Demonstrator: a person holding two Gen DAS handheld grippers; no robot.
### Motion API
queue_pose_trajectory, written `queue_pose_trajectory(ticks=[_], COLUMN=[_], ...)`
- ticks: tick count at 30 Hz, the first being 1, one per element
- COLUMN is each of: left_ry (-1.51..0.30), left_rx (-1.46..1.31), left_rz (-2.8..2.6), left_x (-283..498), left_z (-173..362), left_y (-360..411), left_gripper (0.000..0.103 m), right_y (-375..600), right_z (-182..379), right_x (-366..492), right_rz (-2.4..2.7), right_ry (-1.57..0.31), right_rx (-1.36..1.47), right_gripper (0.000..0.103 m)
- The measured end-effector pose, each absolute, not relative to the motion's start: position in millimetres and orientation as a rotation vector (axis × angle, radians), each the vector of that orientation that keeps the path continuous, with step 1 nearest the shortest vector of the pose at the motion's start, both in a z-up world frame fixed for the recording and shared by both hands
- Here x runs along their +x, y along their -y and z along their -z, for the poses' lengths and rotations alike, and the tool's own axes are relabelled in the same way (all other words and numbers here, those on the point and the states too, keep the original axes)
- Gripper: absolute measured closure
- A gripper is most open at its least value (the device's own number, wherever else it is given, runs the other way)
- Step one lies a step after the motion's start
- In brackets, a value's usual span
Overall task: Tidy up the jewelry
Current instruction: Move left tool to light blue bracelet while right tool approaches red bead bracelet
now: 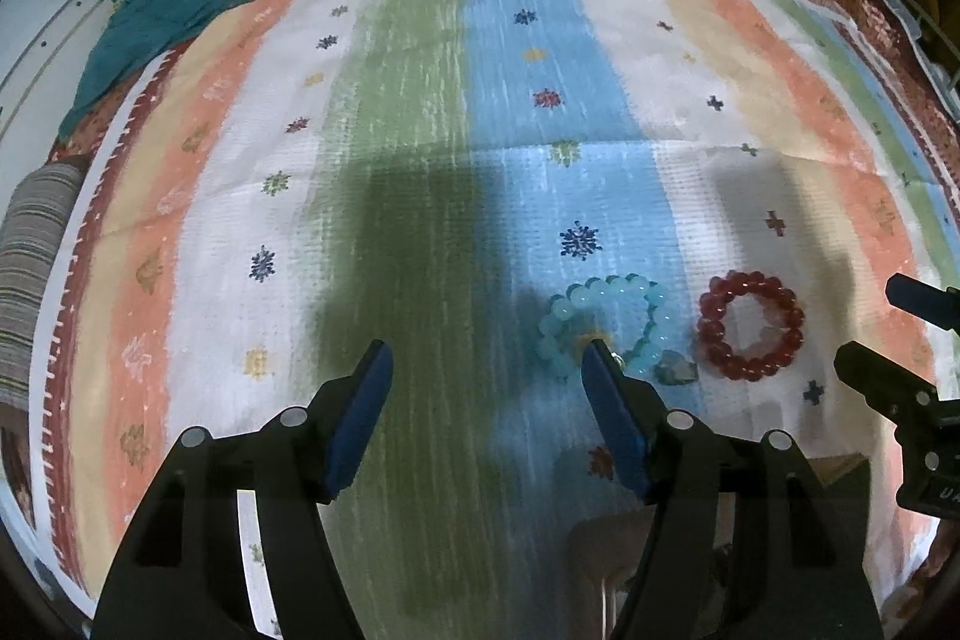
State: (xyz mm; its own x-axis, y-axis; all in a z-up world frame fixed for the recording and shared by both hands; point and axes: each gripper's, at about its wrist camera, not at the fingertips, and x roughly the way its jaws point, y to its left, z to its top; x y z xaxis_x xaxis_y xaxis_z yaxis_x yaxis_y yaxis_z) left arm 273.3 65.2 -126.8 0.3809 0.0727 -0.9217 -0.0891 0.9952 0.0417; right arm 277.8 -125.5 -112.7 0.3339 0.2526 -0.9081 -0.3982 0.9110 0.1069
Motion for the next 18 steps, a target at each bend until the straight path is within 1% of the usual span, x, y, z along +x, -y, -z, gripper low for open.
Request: queue_pose_trajectory(ticks=[18], left_ry=[-1.249], left_rx=[0.001], left_rz=[-0.060], left_x=[304], left_z=[165], left_y=[-62], left_gripper=[0.037], right_y=[118], right_z=[155], right_x=[308], right_rz=[-0.386], right_ry=[-1.236], right_rx=[-0.179], right_gripper=[0.021])
